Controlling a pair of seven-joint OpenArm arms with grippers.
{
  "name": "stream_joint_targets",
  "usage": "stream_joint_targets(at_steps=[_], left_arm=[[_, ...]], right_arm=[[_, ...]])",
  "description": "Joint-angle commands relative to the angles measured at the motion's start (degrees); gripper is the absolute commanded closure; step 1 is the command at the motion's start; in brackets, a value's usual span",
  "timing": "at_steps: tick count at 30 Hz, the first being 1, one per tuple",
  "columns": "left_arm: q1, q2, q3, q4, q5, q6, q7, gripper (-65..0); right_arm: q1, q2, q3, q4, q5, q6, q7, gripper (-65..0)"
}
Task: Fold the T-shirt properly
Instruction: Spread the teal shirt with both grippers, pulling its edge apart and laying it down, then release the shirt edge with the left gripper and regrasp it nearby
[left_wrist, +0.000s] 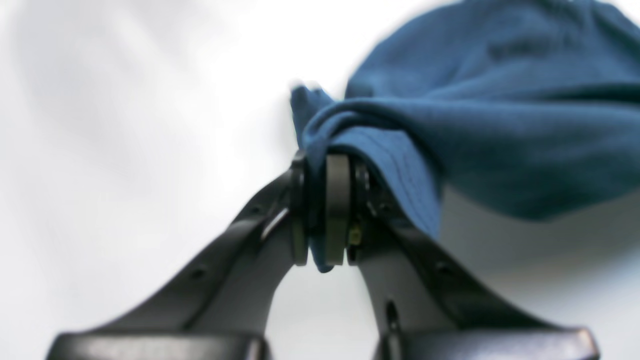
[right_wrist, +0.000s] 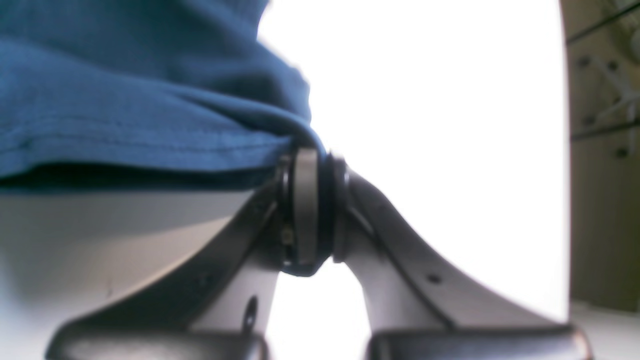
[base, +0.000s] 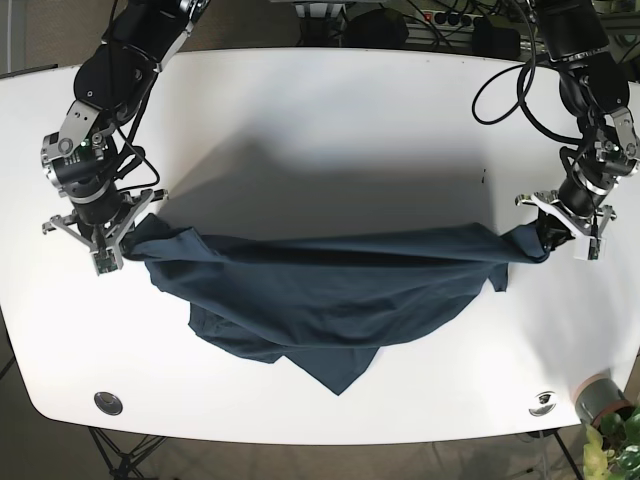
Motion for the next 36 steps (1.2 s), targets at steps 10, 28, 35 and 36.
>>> stream_joint_targets(at_steps=[10, 28, 35, 36], left_arm=[[10.06, -1.08, -9.51, 3.8, -0.84, 0.04, -1.74, 0.0], [13.23, 6.31, -21.29, 2.75, -0.4, -9.11, -1.57, -23.5], [15.33, 6.04, -21.29, 3.1, -0.84, -9.63, -1.57, -40.7], [15.69, 6.04, -21.29, 3.01, -0.93, -9.99, -1.57, -40.7]], right_arm=[[-10.32, -5.38, 3.97, 1.11, -0.19, -0.13, 1.7, -2.1], [-19.47, -8.72, 3.97, 1.02, -0.19, 2.29, 1.7, -3.3], [-20.52, -8.63, 4.06, 1.02, -0.19, 2.29, 1.7, -21.2], [-20.79, -8.63, 3.97, 1.11, -0.19, 2.29, 1.7, -23.6]])
